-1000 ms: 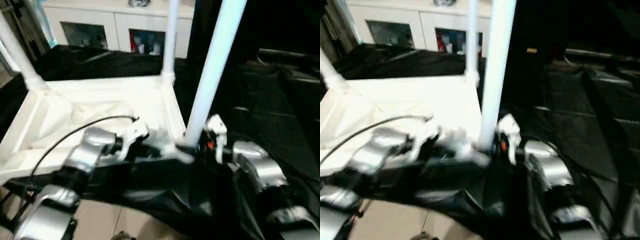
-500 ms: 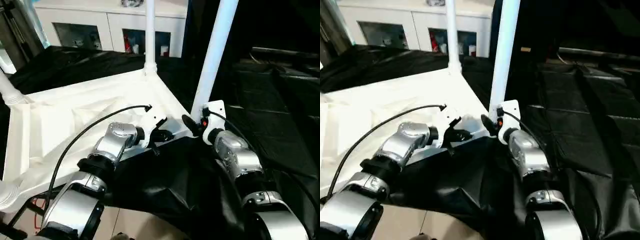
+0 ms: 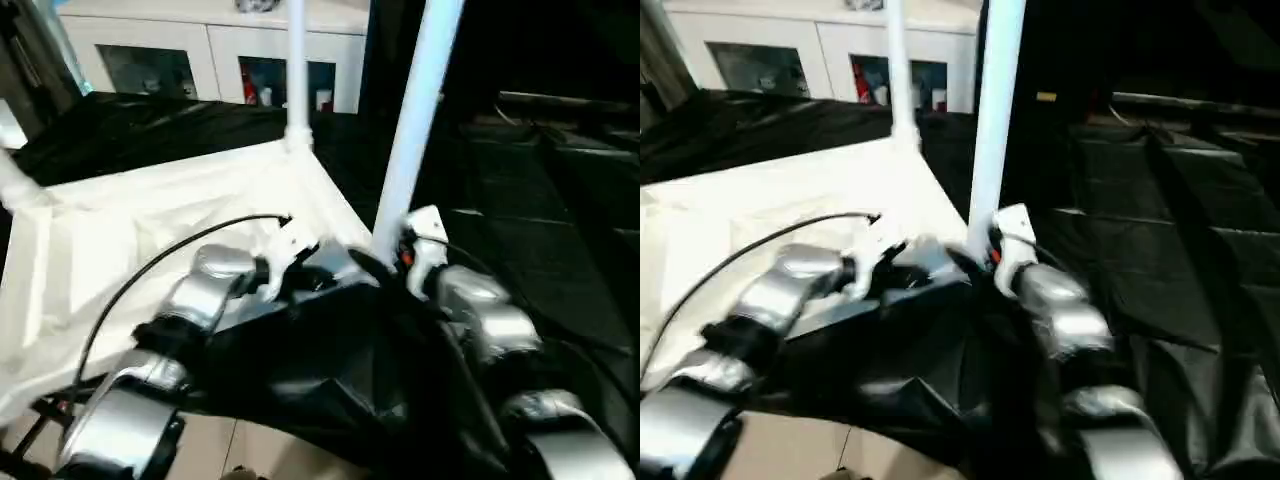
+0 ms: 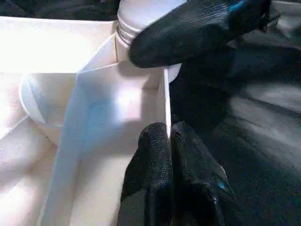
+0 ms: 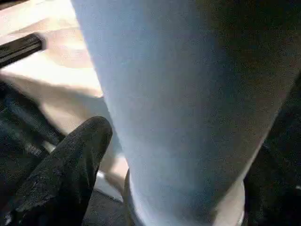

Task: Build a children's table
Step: Rotate leg to tighten

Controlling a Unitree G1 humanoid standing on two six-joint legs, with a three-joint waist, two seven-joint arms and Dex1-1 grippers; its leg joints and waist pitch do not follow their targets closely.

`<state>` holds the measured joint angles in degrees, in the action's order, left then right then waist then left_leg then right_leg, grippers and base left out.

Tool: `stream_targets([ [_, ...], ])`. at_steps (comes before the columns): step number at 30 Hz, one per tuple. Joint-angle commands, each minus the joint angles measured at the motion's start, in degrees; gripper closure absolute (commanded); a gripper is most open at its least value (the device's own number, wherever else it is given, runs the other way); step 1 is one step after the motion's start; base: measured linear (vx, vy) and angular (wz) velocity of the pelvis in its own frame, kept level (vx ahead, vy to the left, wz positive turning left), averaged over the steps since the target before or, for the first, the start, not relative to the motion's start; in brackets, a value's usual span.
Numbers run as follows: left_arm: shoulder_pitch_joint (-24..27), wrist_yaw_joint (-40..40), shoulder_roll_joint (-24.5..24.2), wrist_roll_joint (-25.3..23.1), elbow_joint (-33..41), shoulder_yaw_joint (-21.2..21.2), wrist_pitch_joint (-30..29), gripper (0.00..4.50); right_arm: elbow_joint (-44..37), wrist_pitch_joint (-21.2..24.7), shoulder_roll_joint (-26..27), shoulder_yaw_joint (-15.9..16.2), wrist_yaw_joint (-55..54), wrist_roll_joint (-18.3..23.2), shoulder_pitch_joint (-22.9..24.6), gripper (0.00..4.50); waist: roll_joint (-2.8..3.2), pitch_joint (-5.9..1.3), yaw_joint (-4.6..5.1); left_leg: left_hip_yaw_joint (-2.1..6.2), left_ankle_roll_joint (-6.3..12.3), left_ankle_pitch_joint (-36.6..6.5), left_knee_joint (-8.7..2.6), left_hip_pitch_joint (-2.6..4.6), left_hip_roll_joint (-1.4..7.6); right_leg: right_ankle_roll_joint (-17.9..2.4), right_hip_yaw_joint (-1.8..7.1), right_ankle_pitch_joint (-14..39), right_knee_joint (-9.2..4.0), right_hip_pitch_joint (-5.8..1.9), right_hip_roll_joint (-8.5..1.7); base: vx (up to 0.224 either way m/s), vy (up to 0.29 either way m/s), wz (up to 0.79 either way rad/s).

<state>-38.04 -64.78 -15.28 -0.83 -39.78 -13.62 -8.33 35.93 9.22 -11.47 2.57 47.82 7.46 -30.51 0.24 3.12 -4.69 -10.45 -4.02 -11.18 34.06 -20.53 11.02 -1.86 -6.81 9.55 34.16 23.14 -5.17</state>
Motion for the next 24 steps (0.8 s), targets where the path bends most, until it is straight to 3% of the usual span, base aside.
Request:
stream_targets([
  [1, -0.4, -4.3, 0.9, 3.0, 3.9, -1.4, 2.4, 4.5, -3.1, 1.0, -0.1, 3.7, 6.2, 2.0, 0.6, 0.4, -0.23, -4.04, -0.21, 0.55, 5.5, -7.4, -3.75, 0.32, 2.83, -12.9, 3.71, 10.1, -3.5, -3.52, -4.26, 0.0, 0.0, 0.0],
  [3, 0.3, -6.2, -0.2, 3.3, 4.6, -1.7, 2.6, 4.5, -4.2, 1.1, -2.0, 4.2, 9.1, 2.1, 1.2, 0.4, -0.26, -3.97, -0.62, 0.62, 4.64, -8.3, -3.88, 0.41, 2.86, -12.1, 3.7, 12.5, -3.71, -3.46, -4.31, 0.0, 0.0, 0.0],
  [8, 2.9, -12.1, -3.7, 4.0, 7.3, -2.2, 3.1, 4.5, -6.1, 1.5, -6.8, 4.9, 16.5, 2.1, 2.0, 0.4, -0.18, -4.06, -0.86, 0.72, 4.33, -8.6, -3.88, 0.28, 2.92, -11.8, 3.68, 12.9, -3.58, -3.52, -4.36, 0.0, 0.0, 0.0],
  [10, 3.5, -13.4, -4.7, 4.2, 8.2, -2.4, 3.0, 4.5, -6.4, 1.7, -7.4, 5.2, 17.6, 2.0, 2.1, 0.72, -0.25, -3.99, -0.83, 0.7, 4.32, -8.5, -3.9, 0.19, 2.92, -11.8, 3.69, 13.1, -3.64, -3.48, -4.35, 0.0, 0.0, 0.0],
  [16, 5.0, -16.1, -7.1, 4.6, 10.0, -2.7, 2.7, 4.5, -7.4, 2.2, -9.0, 6.4, 19.8, 2.1, 2.7, 1.11, -0.21, -4.03, -1.06, 0.69, 4.07, -8.1, -3.93, 0.35, 2.94, -11.8, 3.71, 12.5, -3.46, -3.3, -4.19, 0.0, 0.0, 0.0],
  [24, 4.5, -13.0, -6.3, 3.9, 9.4, -2.2, 2.5, 4.5, -8.9, 3.5, -8.6, 6.9, 20.9, 2.7, 4.0, 1.76, -0.33, -4.07, -1.12, 0.68, 4.01, -7.6, -3.85, 0.27, 2.84, -11.5, 3.72, 12.8, -3.54, -3.39, -4.21, 0.0, 0.0, 0.0],
])
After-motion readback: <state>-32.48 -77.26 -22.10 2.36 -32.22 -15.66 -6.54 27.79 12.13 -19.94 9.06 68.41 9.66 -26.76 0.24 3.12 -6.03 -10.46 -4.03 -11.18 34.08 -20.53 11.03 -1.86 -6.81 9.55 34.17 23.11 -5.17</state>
